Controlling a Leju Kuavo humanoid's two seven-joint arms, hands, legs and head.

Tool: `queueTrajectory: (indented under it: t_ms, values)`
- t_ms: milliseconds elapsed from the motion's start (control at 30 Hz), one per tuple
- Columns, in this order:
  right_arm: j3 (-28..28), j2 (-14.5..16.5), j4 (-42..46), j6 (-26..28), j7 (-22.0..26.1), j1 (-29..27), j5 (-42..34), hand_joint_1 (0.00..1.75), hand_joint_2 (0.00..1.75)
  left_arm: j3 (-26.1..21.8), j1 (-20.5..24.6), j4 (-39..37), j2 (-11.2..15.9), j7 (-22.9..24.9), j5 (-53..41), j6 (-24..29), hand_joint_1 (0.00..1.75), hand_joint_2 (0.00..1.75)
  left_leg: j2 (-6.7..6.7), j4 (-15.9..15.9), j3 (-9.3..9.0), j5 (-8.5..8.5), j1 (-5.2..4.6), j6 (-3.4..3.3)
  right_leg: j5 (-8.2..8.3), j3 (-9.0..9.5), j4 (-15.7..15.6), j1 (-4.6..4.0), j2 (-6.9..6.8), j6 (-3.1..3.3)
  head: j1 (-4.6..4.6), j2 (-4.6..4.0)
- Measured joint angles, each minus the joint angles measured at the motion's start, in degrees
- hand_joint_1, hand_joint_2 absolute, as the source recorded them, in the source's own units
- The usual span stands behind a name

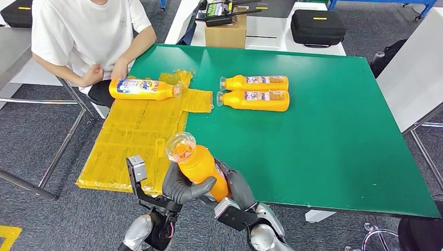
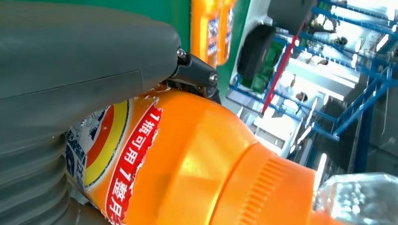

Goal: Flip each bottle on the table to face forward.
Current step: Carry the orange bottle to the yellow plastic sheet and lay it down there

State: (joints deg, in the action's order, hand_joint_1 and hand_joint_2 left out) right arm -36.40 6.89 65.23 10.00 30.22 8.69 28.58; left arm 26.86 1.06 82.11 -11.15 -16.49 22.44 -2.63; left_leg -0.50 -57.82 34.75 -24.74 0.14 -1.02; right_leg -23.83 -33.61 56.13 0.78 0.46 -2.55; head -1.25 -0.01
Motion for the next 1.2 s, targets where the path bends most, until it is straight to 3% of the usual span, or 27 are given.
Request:
queueTrajectory:
  t_ms: [233, 433, 833, 933, 1067, 1200]
  values:
    - [-0.1, 1.5, 0.3, 7.1, 2.8, -0.2, -0.6, 0.00, 0.00, -0.8, 0.3, -0.1, -0.5, -0.3, -0.8, 5.8, 1.75, 1.75, 0.02, 0.0, 0.00, 0.00, 0.00, 0.00, 0.00, -0.01, 0.0, 0.00, 0.00, 0.00, 0.00, 0.01]
    - [0.6, 1.5, 0.5, 13.5, 4.1, -1.2, 0.0, 0.00, 0.00, -3.7, 2.6, -0.5, 1.2, -1.0, -11.0, 11.1, 1.75, 1.75, 0.02, 0.0, 0.00, 0.01, 0.01, 0.01, 0.00, -0.01, 0.0, 0.00, 0.01, 0.00, 0.00, 0.01]
    - [3.6, 0.9, 0.8, 15.3, 5.1, -2.6, 0.2, 0.00, 0.00, -7.8, 4.4, -0.6, 3.6, -1.1, -18.5, 11.3, 1.75, 1.75, 0.01, 0.0, 0.01, 0.01, 0.00, 0.01, 0.00, -0.02, 0.0, 0.00, 0.01, 0.00, 0.01, 0.01]
    - [4.9, 0.8, 0.8, 16.1, 6.2, -3.2, 0.1, 0.00, 0.00, -8.0, 5.2, -0.6, 4.2, -1.1, -25.7, 12.7, 1.75, 1.75, 0.01, 0.0, 0.01, 0.01, 0.00, 0.01, 0.00, -0.02, 0.0, 0.00, 0.00, 0.00, 0.01, 0.01]
    - [7.9, 0.8, 0.8, 15.9, 8.5, -4.3, -1.0, 0.00, 0.00, -9.1, 7.7, -1.9, 5.5, 2.4, -43.9, 15.3, 1.75, 1.75, 0.01, 0.0, 0.00, 0.02, 0.01, 0.01, 0.00, -0.02, 0.0, 0.00, 0.00, 0.01, 0.00, 0.01]
    - [9.8, 1.2, 1.0, 13.0, 9.5, -4.8, -2.1, 0.00, 0.00, -9.2, 13.1, -10.2, 6.4, 7.5, -59.1, 15.3, 1.75, 1.75, 0.00, 0.0, -0.03, 0.08, 0.01, 0.02, 0.02, -0.02, 0.0, 0.00, 0.00, 0.01, 0.01, 0.01]
